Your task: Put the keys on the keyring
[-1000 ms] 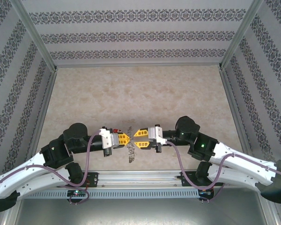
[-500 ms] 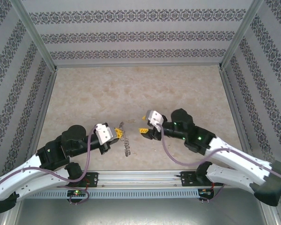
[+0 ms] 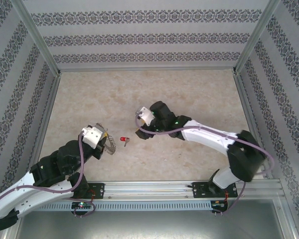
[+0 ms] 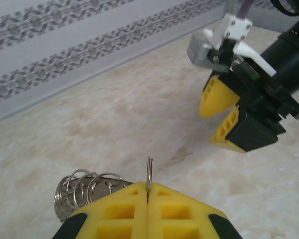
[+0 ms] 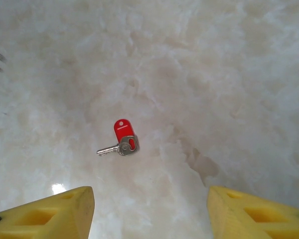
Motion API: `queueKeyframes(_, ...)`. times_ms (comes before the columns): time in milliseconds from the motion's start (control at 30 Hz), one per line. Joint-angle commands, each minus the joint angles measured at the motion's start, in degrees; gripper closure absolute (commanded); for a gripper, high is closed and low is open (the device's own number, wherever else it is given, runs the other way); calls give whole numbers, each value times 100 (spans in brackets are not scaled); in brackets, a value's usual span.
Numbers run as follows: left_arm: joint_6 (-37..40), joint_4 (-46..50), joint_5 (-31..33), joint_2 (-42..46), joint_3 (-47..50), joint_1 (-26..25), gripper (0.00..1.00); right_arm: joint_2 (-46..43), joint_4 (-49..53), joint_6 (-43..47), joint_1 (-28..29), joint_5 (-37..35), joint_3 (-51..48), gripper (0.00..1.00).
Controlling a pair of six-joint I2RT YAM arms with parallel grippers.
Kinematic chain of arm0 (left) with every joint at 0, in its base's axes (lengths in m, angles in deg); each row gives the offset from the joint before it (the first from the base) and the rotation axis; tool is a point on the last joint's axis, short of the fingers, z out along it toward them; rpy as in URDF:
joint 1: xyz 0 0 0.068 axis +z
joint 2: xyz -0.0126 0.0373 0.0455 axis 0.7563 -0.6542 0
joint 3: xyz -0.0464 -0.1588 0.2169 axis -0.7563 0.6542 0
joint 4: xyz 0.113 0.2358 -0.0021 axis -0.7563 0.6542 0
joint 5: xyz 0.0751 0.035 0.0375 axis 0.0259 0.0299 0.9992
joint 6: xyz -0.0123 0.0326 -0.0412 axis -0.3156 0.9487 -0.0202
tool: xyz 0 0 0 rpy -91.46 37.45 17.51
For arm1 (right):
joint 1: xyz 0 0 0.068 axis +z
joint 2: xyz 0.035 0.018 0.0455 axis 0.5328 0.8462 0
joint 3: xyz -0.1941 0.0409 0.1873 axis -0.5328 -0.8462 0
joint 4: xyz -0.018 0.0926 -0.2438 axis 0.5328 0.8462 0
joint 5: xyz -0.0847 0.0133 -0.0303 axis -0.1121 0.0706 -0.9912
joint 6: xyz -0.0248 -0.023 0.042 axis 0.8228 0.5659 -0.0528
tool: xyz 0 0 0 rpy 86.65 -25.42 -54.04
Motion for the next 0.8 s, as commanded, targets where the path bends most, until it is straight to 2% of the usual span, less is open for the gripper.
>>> queueKeyframes(0, -397, 322, 1017, 99, 18, -62, 100, 560, 384, -152, 218, -77, 541, 41)
queueKeyframes(133, -525, 347, 1466, 0, -16, -25, 100, 1210, 751, -258, 498, -559, 1061, 44)
queueKeyframes(300, -547, 83, 1665, -70, 100, -27, 100, 1691, 914, -524, 749, -955, 1329, 52)
queueKeyframes(567, -668, -626, 1765, 99, 522, -26, 100, 2175, 956, -684, 935, -1069, 1536, 57)
queueKeyframes(767, -885, -563, 1904, 552, 726, -27, 100, 2436, 880, -832, 944, -896, 1734, 58)
